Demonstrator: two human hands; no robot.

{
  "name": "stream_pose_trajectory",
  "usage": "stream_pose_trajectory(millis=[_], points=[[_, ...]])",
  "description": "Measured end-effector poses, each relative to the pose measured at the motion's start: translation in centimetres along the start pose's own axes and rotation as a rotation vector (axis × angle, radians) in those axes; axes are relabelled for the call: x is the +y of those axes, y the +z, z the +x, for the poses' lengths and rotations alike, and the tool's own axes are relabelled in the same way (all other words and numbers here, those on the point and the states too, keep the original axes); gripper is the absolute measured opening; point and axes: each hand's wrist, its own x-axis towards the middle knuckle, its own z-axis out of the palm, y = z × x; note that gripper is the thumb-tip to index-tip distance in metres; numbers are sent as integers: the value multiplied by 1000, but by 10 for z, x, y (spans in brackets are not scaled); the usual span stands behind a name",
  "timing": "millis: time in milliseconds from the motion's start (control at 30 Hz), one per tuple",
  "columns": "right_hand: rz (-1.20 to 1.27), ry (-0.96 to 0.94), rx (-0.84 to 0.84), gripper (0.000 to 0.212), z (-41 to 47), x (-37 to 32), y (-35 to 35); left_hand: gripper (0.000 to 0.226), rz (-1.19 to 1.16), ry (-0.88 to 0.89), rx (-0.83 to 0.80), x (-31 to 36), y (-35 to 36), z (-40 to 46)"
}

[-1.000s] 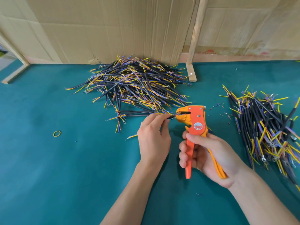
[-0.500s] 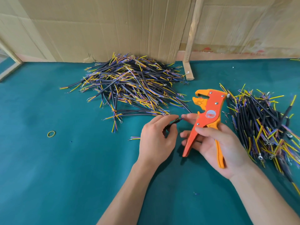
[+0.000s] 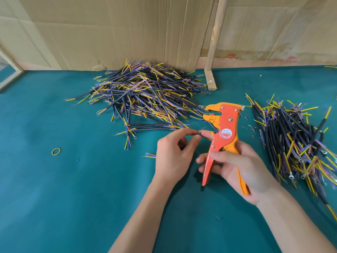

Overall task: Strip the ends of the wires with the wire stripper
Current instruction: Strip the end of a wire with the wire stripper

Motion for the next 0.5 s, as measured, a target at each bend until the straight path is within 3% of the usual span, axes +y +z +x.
stream_pose_trajectory(millis=[233,367,500], points=[[-60,-1,37,48,0,3,0,16,9,-198,-12,5,8,7],[-69,10,30,50,0,2,0,5,81,-232,28,7,12,8],[-63,32,30,46,0,1,1,8,92,-266,36,10,13,8]])
